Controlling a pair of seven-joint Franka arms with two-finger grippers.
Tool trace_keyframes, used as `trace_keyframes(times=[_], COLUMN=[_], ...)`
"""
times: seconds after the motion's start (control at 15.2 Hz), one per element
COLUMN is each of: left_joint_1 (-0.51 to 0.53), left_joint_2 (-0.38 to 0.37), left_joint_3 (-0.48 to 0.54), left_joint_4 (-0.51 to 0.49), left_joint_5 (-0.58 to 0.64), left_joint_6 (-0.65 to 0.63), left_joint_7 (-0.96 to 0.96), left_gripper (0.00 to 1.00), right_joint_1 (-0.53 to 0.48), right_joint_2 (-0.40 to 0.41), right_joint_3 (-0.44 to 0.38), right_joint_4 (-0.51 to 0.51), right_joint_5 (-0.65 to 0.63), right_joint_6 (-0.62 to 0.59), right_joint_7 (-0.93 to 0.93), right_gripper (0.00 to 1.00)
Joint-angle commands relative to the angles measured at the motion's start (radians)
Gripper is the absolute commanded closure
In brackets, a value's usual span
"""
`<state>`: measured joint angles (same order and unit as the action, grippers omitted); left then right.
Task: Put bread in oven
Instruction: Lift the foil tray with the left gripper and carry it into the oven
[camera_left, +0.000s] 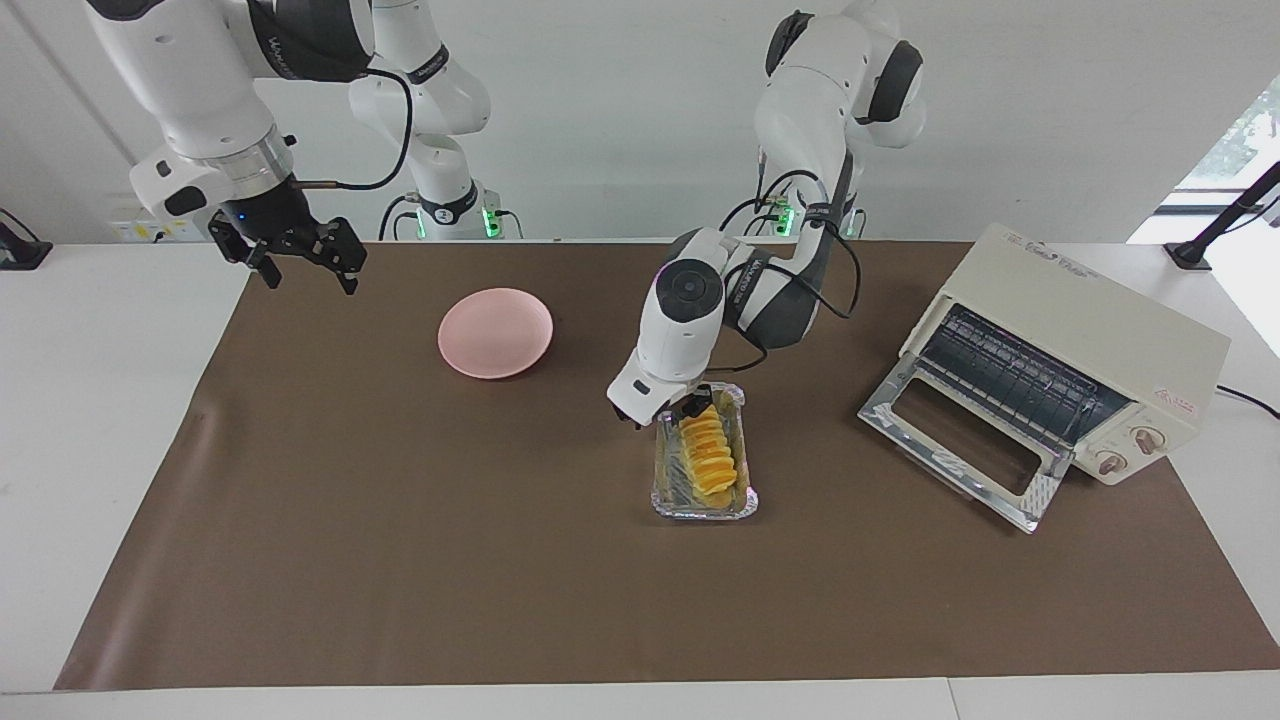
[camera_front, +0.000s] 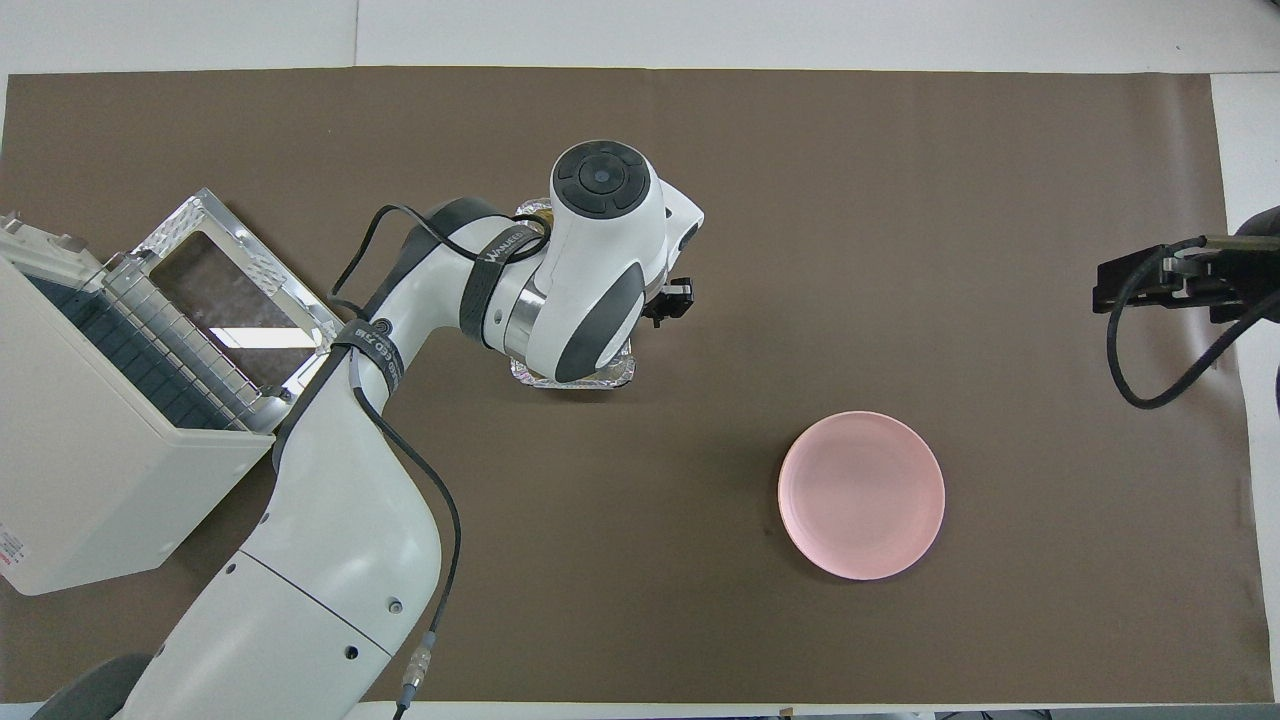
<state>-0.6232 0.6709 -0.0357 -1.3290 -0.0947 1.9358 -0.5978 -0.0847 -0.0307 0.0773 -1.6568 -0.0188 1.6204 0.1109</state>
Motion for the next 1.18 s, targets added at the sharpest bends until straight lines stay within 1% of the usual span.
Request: trace_keyframes(times=[0.0,0.07,0.13,0.2,0.39,0.53,0.66,0.79,0.85,0.99,1.12], left_joint_1=[-0.013,-0.012,-0.004,-0.003,0.000,0.002,0.019,0.023,0.026,0.046,0.059], left_joint_2=[-0.010,-0.011,-0.011,-0.011,-0.011,-0.023,-0.045,-0.054,-0.062,-0.109,-0.119], left_joint_3=[0.011,0.011,0.011,0.011,0.013,0.014,0.034,0.088,0.127,0.201,0.264], left_joint_4=[-0.038,-0.036,-0.032,-0.030,-0.033,-0.018,0.022,0.077,0.088,0.086,0.086], left_joint_5=[0.015,0.010,0.001,-0.005,-0.007,-0.008,-0.007,-0.010,-0.019,-0.036,-0.036], left_joint_6=[0.032,0.022,0.022,0.017,0.006,-0.062,-0.159,-0.221,-0.247,-0.262,-0.274], left_joint_7=[-0.022,-0.023,-0.023,-0.025,-0.054,-0.092,-0.096,-0.100,-0.102,-0.100,-0.103], left_gripper=[0.56,0.77,0.91,1.00,1.00,1.00,1.00,1.00,1.00,1.00,1.00], right_joint_1=[-0.009,-0.009,-0.009,-0.009,-0.010,-0.009,-0.009,-0.009,-0.009,-0.009,-0.009], right_joint_2=[-0.024,-0.024,-0.024,-0.024,-0.024,-0.024,-0.024,-0.024,-0.024,-0.024,-0.024], right_joint_3=[0.009,0.009,0.009,0.009,0.009,0.009,0.009,0.009,0.009,0.009,0.009], right_joint_4=[-0.027,-0.027,-0.027,-0.027,-0.027,-0.027,-0.027,-0.027,-0.027,-0.027,-0.027], right_joint_5=[-0.006,-0.006,-0.006,-0.006,-0.007,-0.006,-0.007,-0.006,-0.006,-0.006,-0.006], right_joint_6=[0.007,0.007,0.007,0.007,0.007,0.007,0.007,0.007,0.007,0.007,0.007], right_joint_7=[0.000,0.000,0.000,0.001,0.000,0.001,0.000,0.001,0.000,0.000,0.000], right_gripper=[0.00,0.00,0.00,0.00,0.00,0.00,0.00,0.00,0.00,0.00,0.00])
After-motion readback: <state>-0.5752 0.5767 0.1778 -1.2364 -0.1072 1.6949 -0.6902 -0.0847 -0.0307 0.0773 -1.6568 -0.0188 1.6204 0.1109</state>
